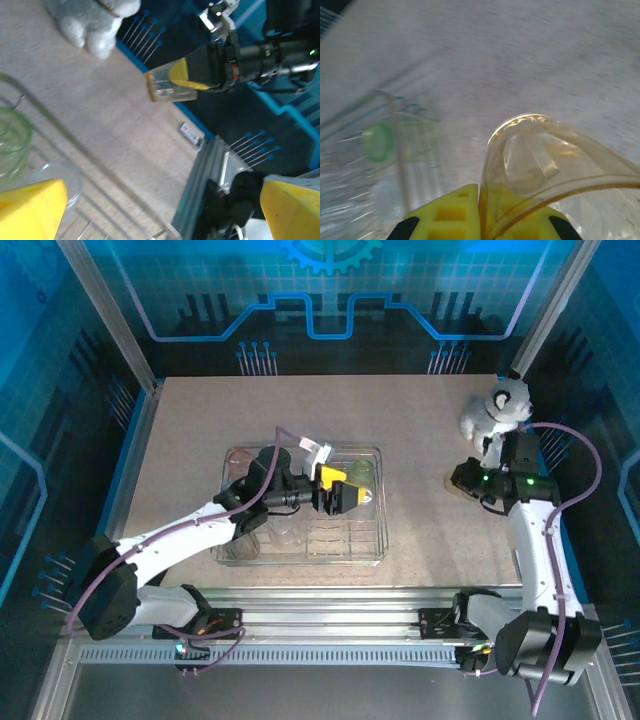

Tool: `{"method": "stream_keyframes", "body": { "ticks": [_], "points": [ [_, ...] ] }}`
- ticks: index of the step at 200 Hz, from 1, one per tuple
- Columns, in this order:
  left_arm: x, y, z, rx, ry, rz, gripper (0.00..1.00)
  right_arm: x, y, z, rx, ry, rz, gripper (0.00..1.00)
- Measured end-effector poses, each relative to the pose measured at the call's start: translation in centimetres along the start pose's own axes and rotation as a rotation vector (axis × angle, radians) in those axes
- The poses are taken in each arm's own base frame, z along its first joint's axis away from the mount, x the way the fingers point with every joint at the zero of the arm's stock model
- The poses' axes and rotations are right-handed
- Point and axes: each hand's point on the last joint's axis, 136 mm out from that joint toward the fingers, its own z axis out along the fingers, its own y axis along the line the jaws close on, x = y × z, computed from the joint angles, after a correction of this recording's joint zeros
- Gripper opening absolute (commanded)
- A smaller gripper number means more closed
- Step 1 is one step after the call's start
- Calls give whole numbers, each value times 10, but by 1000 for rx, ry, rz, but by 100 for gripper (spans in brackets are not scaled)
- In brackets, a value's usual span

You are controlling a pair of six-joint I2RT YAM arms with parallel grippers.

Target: Load the cups into the dish rack

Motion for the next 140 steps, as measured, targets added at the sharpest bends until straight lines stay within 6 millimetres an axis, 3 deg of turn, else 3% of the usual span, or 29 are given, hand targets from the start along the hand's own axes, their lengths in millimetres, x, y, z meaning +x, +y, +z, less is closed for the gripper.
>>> {"method": "stream_keyframes", "body": {
  "ticks": [24,65,104,140],
  "points": [
    [-17,-6,8,95,-56,-82,99,-15,43,-19,-191,-59,-45,0],
    [-29,4,34,255,-95,-289,100,-30,121,-59,-585,-97,-110,0],
    [-32,4,47,369,-97,-406,99,-5,170,-77,-802,16,-192,0],
    [-41,-9,42,413,-105,-369,99,15,188,-83,-869,88,-235,0]
  ]
}}
